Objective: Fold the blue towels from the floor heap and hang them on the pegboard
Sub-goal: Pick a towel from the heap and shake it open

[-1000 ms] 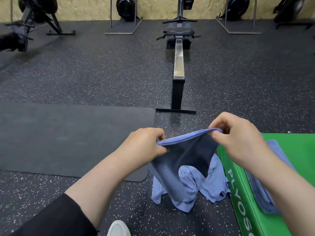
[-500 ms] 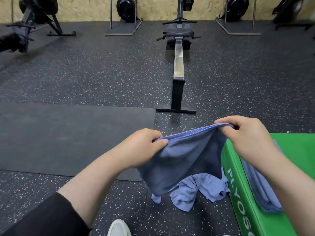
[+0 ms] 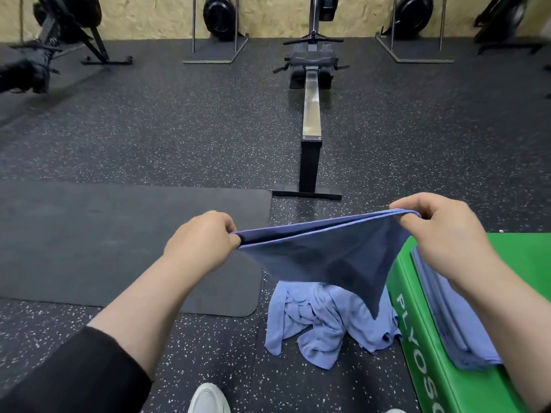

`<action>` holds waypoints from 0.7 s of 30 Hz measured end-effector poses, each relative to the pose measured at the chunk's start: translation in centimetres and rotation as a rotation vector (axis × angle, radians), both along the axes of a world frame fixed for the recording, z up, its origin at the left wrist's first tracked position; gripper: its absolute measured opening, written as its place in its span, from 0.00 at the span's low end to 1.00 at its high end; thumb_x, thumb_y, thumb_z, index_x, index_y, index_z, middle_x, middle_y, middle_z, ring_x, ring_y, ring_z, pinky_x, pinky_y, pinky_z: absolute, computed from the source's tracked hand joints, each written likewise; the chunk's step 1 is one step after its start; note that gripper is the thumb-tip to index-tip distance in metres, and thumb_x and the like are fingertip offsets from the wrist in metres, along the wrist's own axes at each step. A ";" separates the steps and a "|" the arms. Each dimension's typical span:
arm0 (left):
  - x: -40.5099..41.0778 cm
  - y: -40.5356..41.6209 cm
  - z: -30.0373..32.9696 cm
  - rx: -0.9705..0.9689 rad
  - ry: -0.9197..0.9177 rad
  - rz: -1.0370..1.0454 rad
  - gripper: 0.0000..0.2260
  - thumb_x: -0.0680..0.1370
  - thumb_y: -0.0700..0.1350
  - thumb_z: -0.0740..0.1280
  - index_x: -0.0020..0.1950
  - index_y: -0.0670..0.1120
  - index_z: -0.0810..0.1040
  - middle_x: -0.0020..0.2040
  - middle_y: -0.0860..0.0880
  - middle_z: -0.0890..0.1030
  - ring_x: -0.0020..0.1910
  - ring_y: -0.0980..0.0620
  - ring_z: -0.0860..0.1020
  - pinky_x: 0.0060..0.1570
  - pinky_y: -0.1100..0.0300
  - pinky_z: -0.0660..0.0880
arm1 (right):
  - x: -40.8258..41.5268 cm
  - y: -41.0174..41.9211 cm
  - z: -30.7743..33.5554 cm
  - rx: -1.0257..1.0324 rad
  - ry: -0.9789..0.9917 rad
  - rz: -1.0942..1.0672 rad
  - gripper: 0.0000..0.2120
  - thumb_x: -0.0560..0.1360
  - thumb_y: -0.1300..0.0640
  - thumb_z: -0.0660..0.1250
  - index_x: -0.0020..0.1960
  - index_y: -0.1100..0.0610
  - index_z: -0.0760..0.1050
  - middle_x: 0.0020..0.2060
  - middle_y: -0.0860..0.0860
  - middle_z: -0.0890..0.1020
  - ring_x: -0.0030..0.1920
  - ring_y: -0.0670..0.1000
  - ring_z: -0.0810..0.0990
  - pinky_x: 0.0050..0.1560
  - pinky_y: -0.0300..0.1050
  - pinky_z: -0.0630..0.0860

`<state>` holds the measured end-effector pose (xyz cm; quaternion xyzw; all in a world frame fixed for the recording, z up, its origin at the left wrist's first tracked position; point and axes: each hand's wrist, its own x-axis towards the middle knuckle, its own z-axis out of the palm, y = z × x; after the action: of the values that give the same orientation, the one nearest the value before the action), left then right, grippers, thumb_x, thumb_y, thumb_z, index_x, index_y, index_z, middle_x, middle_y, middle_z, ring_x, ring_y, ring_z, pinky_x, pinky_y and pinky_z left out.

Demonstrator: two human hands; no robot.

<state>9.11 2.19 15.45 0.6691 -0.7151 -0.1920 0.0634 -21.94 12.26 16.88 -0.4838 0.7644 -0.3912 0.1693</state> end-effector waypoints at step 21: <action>1.6 2.0 2.7 -0.058 0.629 0.141 0.08 0.72 0.33 0.64 0.44 0.44 0.78 0.27 0.45 0.80 0.25 0.50 0.73 0.38 0.55 0.73 | -0.2 3.2 1.6 0.117 0.114 0.161 0.09 0.71 0.55 0.78 0.39 0.54 0.78 0.33 0.51 0.81 0.33 0.49 0.73 0.37 0.45 0.68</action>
<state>10.71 4.18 18.20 0.6228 -0.6175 -0.3642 0.3135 -22.17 15.47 18.44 -0.5544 0.7530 -0.3029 0.1843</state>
